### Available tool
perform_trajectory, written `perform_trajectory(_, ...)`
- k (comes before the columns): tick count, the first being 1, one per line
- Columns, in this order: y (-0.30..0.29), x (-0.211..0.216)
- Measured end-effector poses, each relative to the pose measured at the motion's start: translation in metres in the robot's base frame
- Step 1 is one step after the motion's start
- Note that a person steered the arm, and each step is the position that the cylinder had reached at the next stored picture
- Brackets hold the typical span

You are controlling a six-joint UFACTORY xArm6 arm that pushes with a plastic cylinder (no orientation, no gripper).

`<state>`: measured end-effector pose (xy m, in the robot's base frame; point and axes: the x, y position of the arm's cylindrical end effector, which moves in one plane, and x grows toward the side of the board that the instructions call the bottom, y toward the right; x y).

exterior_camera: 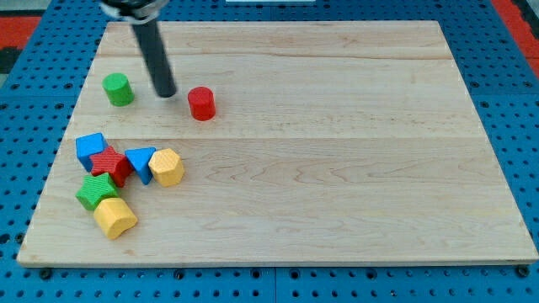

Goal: Place the red circle towards the top right of the blue cube

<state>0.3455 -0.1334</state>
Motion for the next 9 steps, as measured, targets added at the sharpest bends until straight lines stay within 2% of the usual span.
perform_trajectory(1,0.063,0.001)
perform_trajectory(2,0.057,0.069)
perform_trajectory(3,-0.007,0.085)
perform_trajectory(4,-0.010,0.037)
perform_trajectory(5,0.019,0.012)
perform_trajectory(6,0.059,0.008)
perform_trajectory(7,0.043,0.054)
perform_trajectory(8,-0.040,0.049)
perform_trajectory(9,-0.044,0.041)
